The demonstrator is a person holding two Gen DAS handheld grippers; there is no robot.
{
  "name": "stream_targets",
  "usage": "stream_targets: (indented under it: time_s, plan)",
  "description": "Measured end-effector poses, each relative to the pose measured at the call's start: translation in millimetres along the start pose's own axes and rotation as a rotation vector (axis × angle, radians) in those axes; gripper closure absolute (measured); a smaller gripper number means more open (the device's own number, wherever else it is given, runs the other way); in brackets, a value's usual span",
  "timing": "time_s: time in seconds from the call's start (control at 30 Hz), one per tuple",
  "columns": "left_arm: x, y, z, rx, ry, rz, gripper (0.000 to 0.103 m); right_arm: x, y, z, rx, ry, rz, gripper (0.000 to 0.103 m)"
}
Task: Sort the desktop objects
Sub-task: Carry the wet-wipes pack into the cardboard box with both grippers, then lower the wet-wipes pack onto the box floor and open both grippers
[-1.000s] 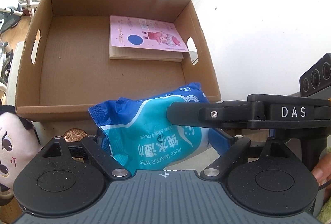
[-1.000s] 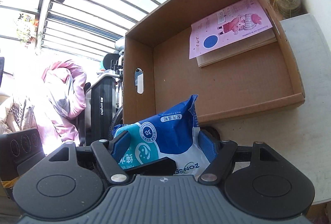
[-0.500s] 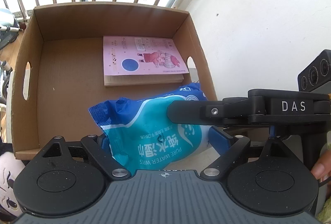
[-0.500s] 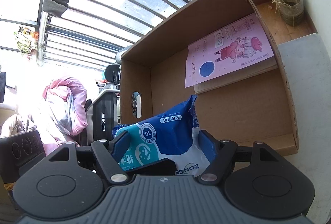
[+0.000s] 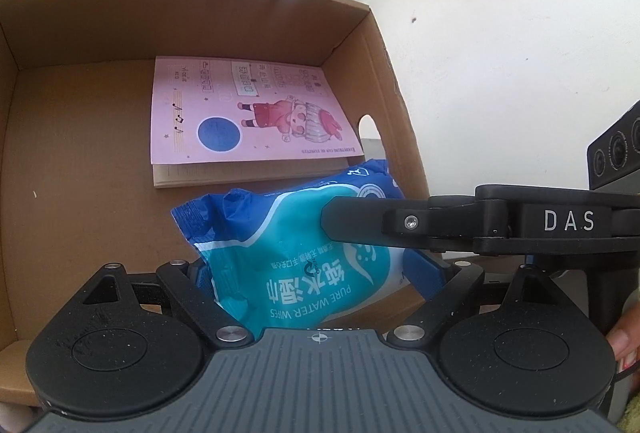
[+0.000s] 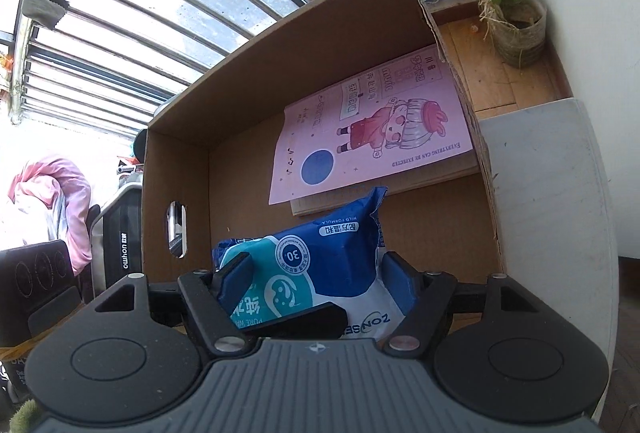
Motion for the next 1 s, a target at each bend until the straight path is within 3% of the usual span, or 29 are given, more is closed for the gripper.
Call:
stream_targets:
  time_s: [0.13,0.33,0.47,1.0]
  plan:
    - [-32.5,-0.2,-9.2,0.003,0.031,-0.033,0.012,-14.5,-0.9,5.0,0.006,0.095,-0.014,0.03]
    - [-65.5,-0.5,-24.2,0.006,-0.072,-0.096,0.005,-23.1,-0.6,2.2,0.044,0.137,-0.025,0.029]
    - [-57.3,-0.8,-32.4,0.041,-0.047,-0.09,0.005,-27.1,-2.9,-1.7,0.053,0.149,-0.026,0.027]
    - [-60.4,4.5,-21.5,-0.012,-0.029,-0.094,0.006,-7.5,-9.0,-3.3,0.039,0.172,0.032,0.028]
Point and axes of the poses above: each gripper's, at about its wrist camera, not at the fingertips, and x roughly against the way its jaws point, z to its right, y to its underside, the point moved 2 cm from there along -x, roughly the way its jaws point, and after that the axes turned 1 degree about -x, right-handed, at the moved point
